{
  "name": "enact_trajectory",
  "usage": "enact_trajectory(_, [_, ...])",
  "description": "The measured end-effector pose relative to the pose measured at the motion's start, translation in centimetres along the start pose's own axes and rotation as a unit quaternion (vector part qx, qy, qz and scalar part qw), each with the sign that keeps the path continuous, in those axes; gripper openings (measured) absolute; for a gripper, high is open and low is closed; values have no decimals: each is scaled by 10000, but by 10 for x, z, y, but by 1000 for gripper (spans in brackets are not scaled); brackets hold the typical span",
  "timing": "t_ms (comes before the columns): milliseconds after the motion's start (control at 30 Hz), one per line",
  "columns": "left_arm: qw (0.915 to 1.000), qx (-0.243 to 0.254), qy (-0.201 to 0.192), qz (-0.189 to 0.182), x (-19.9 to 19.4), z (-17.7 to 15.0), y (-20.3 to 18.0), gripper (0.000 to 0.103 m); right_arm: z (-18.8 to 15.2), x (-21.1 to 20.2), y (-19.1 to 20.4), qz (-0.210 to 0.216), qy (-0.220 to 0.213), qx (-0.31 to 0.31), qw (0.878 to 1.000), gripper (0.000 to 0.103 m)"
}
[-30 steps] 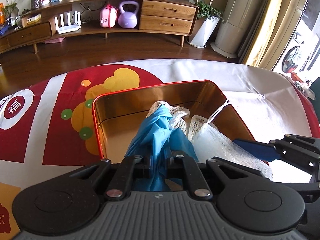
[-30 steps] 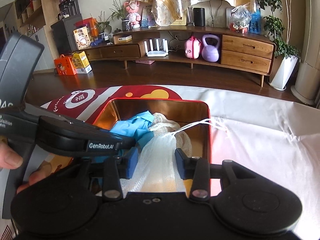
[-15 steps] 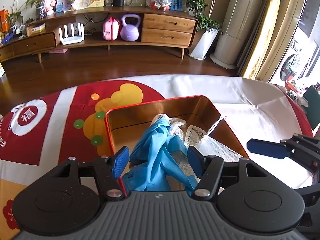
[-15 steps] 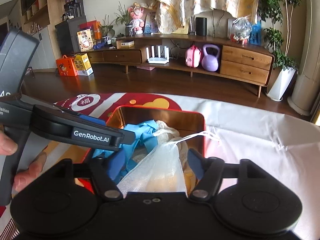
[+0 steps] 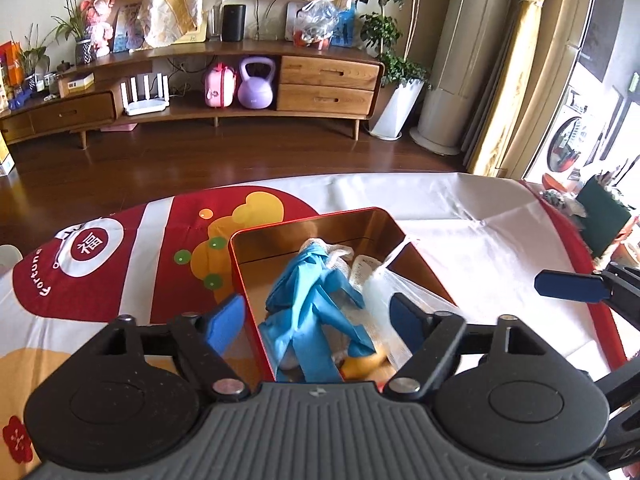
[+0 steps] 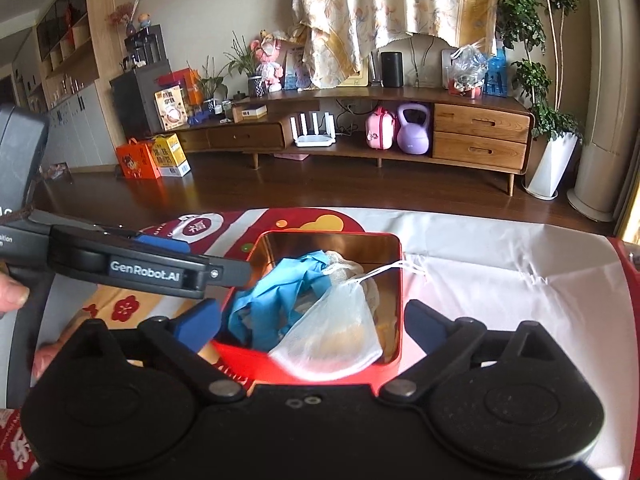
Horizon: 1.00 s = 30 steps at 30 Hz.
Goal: Organize soft objects
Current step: 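Open both grippers and withdraw them from the tin toward the remaining items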
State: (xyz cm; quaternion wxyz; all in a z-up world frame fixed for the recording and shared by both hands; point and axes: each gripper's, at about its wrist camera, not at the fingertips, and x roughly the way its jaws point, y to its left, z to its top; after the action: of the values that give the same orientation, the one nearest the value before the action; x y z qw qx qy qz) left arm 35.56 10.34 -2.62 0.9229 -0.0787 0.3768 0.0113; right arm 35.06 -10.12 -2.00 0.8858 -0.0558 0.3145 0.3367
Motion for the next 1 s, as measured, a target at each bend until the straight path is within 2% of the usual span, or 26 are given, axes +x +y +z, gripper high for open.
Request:
enact_trajectory(433, [9997, 108, -98, -185, -65, -32, -11, 83, -19, -55, 9, 92, -87, 281, 9995, 102])
enact_trajectory(667, [9994, -2, -189, -275, -91, -54, -10, 100, -36, -71, 14, 97, -84, 366, 9992, 102])
enact_trajectory(833, [9990, -106, -215, -380, -105, -68, -5, 102, -52, -79, 21, 67, -62, 357, 9993, 102])
enact_trajectory(1000, [9980, 13, -529, -340, -116, -82, -4, 103, -70, -84, 29, -27, 1, 257, 9997, 102])
